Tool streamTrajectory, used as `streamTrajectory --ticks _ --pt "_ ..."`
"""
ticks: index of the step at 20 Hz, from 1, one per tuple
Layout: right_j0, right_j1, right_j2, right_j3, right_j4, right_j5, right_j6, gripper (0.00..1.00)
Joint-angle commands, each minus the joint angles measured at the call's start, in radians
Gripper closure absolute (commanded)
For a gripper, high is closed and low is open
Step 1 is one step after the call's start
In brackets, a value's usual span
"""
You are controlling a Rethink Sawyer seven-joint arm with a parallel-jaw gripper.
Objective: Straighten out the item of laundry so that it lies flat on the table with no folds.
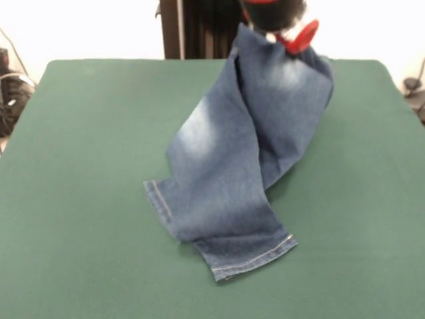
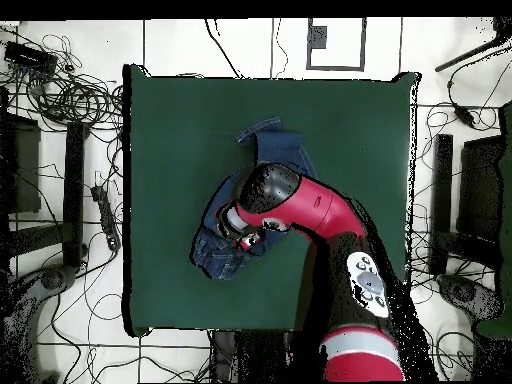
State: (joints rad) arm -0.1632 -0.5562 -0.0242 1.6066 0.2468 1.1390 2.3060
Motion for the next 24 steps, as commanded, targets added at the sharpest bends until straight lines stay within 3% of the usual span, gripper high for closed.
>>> streamTrajectory --ticks 1,6,9,12,13,17,24 --pt "0.043 -0.061 0.053 0.149 0.04 0.132 0.136 1.0" --pt "0.035 0.088 0.048 0.104 -0.015 -0.079 0.097 1.0" --pt "0.001 0.104 0.089 0.134 0.014 -0.171 0.029 1.0" --pt "0.0 0.108 0.087 0.133 0.022 -0.225 0.051 1.0" --pt "-0.01 0.11 0.096 0.132 0.012 -0.248 0.03 0.0" --pt "-0.038 0.111 0.124 0.13 -0.013 -0.271 -0.045 0.0" --pt "-0.068 0.121 0.159 0.12 -0.016 -0.256 -0.052 0.0"
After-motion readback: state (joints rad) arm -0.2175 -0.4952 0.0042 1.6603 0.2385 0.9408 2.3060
